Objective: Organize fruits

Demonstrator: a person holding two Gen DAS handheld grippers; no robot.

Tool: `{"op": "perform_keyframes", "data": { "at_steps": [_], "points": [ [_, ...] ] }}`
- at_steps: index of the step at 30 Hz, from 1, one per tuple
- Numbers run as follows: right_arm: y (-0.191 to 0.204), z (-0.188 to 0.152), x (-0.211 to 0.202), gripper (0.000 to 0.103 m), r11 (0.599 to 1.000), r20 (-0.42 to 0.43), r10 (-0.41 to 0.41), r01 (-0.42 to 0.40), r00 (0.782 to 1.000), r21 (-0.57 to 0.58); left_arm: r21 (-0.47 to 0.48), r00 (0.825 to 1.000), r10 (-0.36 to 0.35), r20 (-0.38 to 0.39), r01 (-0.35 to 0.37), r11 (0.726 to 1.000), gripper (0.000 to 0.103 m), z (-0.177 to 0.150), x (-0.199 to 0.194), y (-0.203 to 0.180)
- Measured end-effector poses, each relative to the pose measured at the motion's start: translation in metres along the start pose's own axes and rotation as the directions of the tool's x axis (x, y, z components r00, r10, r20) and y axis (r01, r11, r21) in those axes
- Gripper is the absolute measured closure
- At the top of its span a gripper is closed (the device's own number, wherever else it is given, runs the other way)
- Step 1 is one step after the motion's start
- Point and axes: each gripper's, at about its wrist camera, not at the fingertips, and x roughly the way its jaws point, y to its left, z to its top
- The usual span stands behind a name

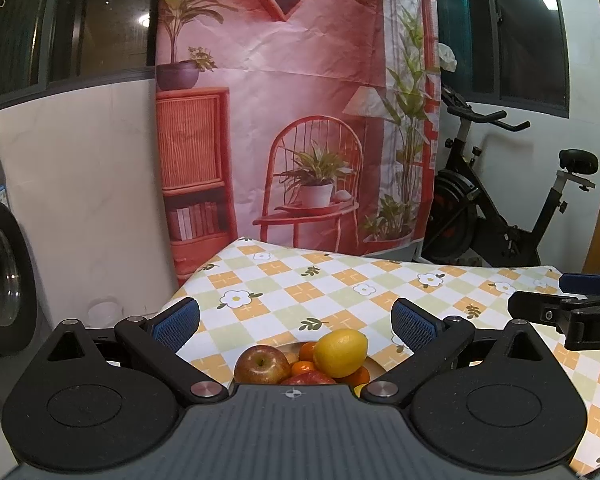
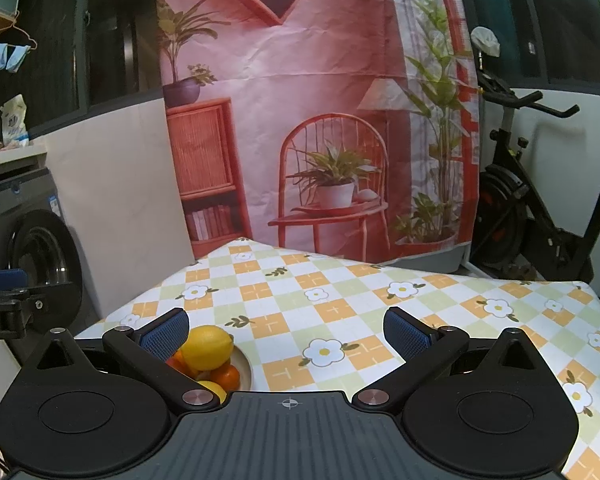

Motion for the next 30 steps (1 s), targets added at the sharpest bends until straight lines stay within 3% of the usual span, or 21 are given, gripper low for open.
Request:
{"op": "perform_keyframes", "data": {
  "at_steps": [30],
  "points": [
    [-0.001, -0.001, -0.015, 0.0, 0.999, 0.065, -0.025, 0.027, 0.998, -0.024, 0.011, 1.0, -0.014, 0.02, 0.014, 1.0, 0.0, -0.002, -0.007, -0.005]
  ]
}}
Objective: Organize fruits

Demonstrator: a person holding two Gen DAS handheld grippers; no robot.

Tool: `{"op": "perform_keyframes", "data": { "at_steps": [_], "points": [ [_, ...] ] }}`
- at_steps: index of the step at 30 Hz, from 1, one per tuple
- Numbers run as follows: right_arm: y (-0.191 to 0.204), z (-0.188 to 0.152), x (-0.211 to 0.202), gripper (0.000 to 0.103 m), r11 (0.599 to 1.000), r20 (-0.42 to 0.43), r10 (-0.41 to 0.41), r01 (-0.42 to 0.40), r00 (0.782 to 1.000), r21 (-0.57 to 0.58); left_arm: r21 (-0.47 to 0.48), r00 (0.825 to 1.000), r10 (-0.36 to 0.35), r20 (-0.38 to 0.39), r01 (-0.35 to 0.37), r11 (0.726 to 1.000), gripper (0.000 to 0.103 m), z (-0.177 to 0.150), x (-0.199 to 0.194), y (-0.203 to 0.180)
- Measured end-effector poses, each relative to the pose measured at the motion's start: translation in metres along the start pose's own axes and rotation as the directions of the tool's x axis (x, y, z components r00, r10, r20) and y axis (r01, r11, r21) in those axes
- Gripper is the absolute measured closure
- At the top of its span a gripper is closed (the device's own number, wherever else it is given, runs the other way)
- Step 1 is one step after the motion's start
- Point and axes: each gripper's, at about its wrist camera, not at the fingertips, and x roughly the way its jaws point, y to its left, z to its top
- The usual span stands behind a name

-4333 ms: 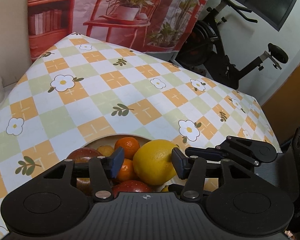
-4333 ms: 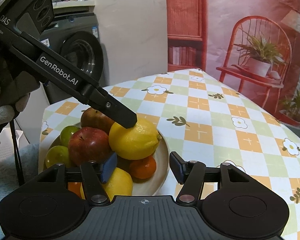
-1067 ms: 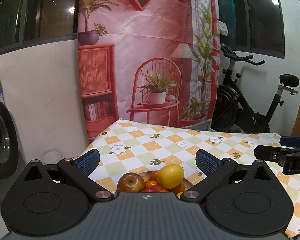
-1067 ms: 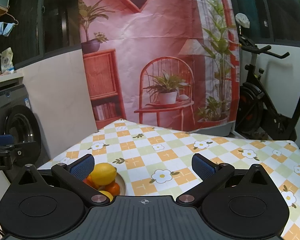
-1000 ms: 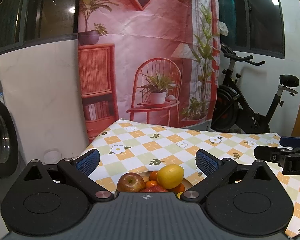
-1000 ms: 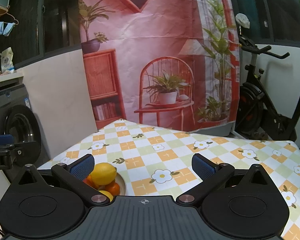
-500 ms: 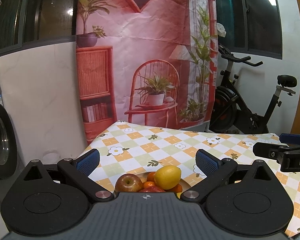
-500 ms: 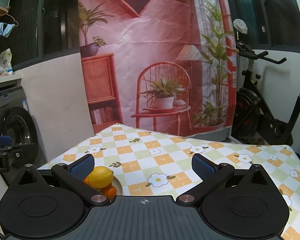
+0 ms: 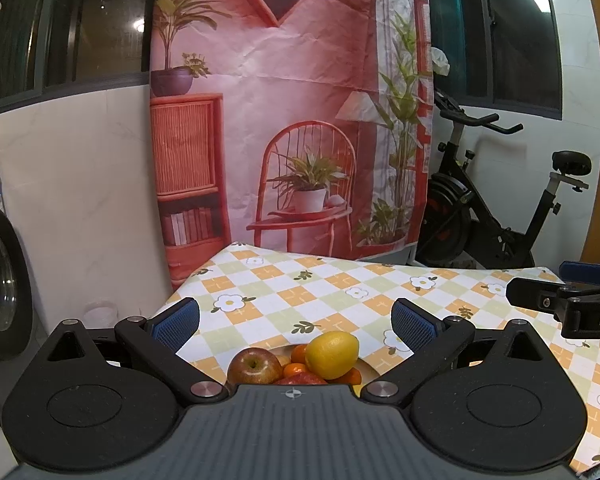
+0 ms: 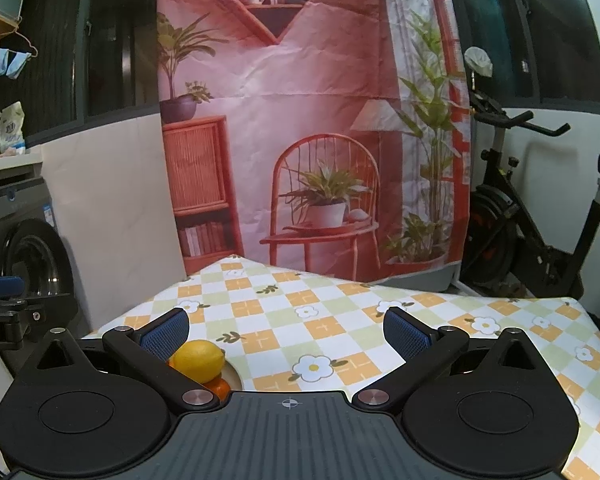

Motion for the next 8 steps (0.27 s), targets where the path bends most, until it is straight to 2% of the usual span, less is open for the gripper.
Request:
{"op": "perform_keyframes", "data": {
  "at_steps": [8],
  "points": [
    [-0.0003, 0.0009, -0.0035, 0.0, 1.0, 0.017, -0.001, 0.001, 1.0, -0.002, 0.002, 1.0, 0.002, 0.006, -0.002, 1.0, 0.0, -0.0006, -0.0019, -0.0018]
  ]
}}
